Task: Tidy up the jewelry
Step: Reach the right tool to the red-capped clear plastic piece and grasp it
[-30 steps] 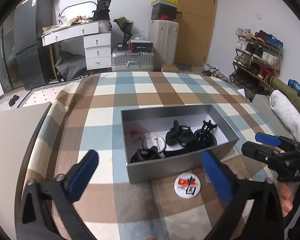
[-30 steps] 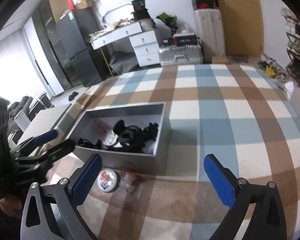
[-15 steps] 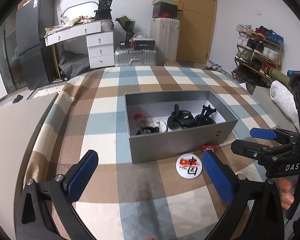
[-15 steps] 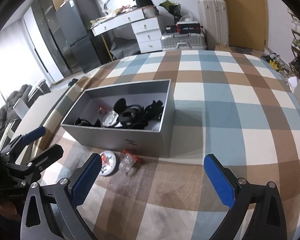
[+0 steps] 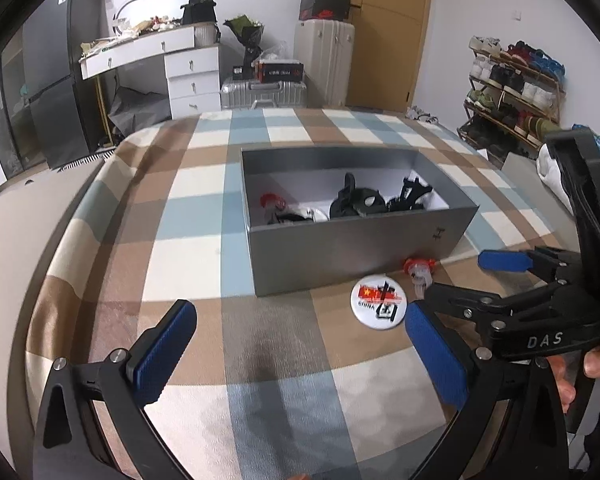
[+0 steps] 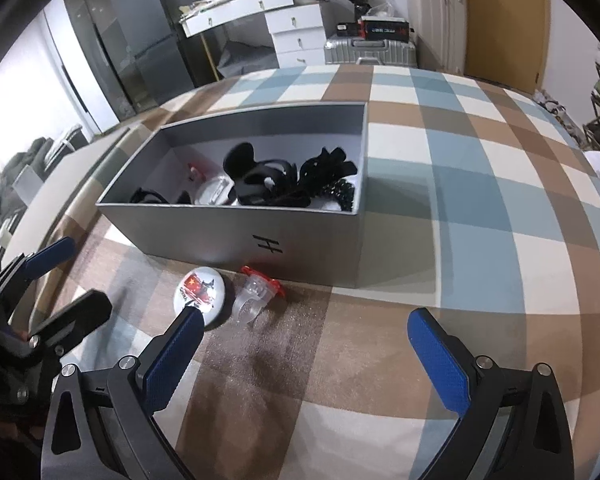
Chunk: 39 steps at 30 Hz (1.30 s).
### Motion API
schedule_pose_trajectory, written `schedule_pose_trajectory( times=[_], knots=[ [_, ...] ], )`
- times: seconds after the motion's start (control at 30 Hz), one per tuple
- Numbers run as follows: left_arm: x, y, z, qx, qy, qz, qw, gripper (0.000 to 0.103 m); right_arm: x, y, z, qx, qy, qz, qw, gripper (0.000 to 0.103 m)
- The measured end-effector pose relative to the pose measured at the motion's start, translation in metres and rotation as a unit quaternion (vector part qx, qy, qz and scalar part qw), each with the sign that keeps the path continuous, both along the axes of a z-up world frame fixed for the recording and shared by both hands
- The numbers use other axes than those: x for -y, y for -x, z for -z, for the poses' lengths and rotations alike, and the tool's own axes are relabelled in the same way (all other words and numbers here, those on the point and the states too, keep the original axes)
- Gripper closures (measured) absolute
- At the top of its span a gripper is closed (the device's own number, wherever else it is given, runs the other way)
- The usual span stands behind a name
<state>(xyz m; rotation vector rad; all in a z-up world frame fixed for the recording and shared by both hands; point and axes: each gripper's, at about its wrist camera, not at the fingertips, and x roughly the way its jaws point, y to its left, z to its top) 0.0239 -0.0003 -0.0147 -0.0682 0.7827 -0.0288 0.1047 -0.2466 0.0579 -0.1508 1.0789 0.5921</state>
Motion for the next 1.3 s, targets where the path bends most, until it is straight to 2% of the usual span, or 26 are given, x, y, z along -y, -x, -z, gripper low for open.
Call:
schedule_pose_trajectory(
  times=[0.37, 0.73, 0.83, 1.0, 1.1, 1.17, 1.3],
  knots=[
    [0.003, 0.005, 0.006, -0.012, -0.002, 0.002, 0.9999, 0.002, -0.007, -0.005, 0.005, 0.017, 0.030, 0.012, 0.999, 0.000],
    [0.005, 0.004, 0.009, -0.015, -0.003, 0.005, 0.9999, 0.002, 0.031, -0.014, 0.001, 0.023, 0.043, 0.062, 0.997, 0.000],
    [0.006, 0.003, 0.009, -0.016, -0.004, 0.005, 0.9999, 0.002, 0.030, -0.012, 0.000, 0.020, 0.037, 0.049, 0.998, 0.000],
    [0.005, 0.001, 0.009, -0.018, -0.003, 0.003, 0.9998, 0.002, 0.017, 0.003, -0.003, 0.024, 0.033, -0.002, 0.999, 0.004],
    [0.006, 0.000, 0.010, -0.019, -0.002, 0.004, 0.9998, 0.002, 0.006, 0.010, -0.005, 0.031, 0.028, -0.027, 0.999, 0.017],
    [0.006, 0.001, 0.009, -0.019, -0.003, 0.005, 0.9998, 0.002, 0.000, 0.009, -0.003, 0.024, 0.025, -0.037, 0.999, 0.029],
    [0.007, 0.001, 0.009, -0.019, -0.004, 0.006, 0.9998, 0.002, -0.007, 0.008, 0.001, 0.018, 0.022, -0.046, 0.999, 0.039]
  ],
)
